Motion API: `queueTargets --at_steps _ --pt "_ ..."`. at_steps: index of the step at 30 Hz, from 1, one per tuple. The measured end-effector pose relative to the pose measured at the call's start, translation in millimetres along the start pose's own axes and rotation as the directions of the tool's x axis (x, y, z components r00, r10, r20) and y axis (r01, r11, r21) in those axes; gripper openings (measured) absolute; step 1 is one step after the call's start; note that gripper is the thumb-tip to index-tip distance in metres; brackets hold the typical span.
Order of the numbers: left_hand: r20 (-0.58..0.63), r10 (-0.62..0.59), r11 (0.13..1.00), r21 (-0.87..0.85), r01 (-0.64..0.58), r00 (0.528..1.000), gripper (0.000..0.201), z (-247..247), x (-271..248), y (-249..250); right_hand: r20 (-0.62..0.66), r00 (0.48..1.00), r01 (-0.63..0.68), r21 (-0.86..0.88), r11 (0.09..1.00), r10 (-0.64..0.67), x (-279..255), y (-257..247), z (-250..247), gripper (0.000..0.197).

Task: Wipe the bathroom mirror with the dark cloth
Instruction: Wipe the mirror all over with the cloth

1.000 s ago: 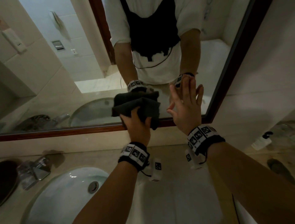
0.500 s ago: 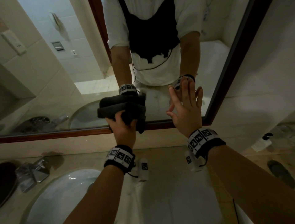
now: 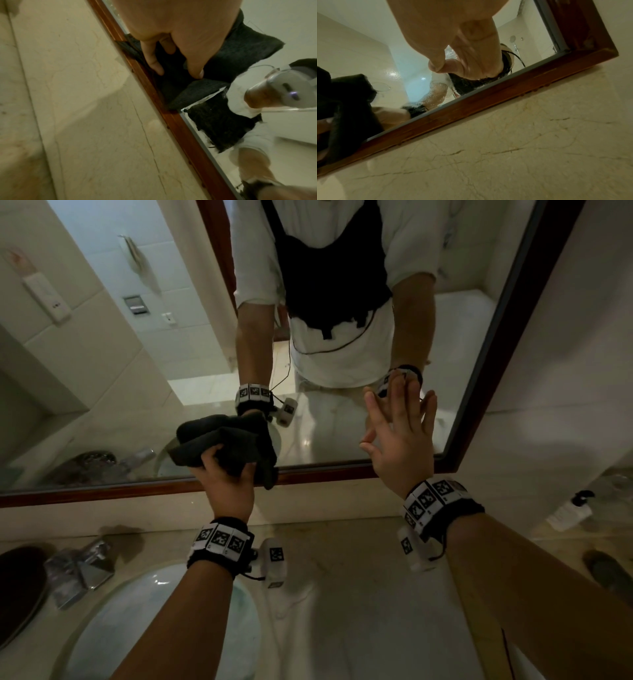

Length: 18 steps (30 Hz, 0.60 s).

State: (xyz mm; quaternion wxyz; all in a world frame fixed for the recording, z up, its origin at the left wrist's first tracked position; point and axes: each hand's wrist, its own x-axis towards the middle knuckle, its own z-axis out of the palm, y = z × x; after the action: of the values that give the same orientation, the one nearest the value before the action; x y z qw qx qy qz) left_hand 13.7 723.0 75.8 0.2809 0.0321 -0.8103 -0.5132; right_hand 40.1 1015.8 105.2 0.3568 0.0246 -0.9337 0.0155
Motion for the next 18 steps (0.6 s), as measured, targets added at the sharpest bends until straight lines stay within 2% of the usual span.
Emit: queueTargets --at_steps 6,13,18 --pt "0.011 -0.030 0.999 0.018 0.030 0.999 0.061 -2.7 1.4 10.8 0.012 1.000 0.009 0.017 1.000 -0.009 -0.8 0.9 0.2 0.099" --pt "-0.027 0.060 0.997 0.041 -0.058 0.998 0.064 -26.1 34.6 39.5 0.062 0.998 0.009 0.016 1.000 -0.010 -0.4 0.4 -1.4 0.099" --pt "-0.034 0.076 0.996 0.054 -0.074 0.996 0.062 -17.7 29.4 60.9 0.058 0.998 0.017 0.018 1.000 -0.018 -0.9 0.0 -3.7 0.097"
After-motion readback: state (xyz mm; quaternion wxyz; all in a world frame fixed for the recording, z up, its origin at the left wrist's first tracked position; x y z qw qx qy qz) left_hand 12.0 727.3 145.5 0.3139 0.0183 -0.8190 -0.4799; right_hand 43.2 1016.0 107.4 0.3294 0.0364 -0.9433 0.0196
